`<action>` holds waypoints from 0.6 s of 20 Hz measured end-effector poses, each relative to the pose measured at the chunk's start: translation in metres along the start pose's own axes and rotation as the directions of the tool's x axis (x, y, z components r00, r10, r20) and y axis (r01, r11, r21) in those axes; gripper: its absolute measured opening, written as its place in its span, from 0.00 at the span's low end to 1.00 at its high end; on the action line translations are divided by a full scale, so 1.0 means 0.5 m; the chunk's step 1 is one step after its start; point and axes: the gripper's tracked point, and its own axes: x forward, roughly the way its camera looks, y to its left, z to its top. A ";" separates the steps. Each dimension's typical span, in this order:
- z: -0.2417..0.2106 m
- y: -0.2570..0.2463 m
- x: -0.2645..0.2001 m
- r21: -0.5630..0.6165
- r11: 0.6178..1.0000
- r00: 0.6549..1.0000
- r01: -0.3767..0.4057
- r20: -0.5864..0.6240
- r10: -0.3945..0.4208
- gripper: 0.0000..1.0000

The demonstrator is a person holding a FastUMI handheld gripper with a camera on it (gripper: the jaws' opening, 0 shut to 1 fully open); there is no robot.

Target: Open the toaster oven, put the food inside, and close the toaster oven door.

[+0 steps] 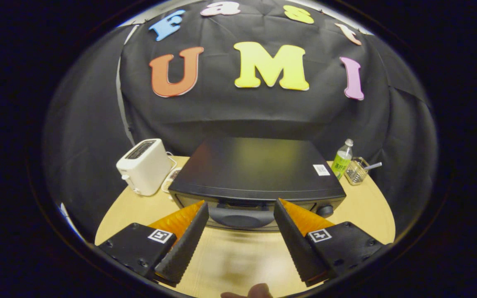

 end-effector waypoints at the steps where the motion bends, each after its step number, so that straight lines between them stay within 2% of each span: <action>1: -0.003 -0.009 0.018 0.014 1.000 1.000 0.015 -0.011 -0.015 1.00; 6: -0.011 -0.018 0.078 0.042 0.998 0.997 0.051 -0.054 -0.049 1.00; 8: -0.015 -0.021 0.073 0.028 0.997 0.995 0.076 -0.073 -0.073 1.00; 12: -0.055 -0.017 0.059 0.056 0.996 0.990 0.074 -0.124 -0.067 1.00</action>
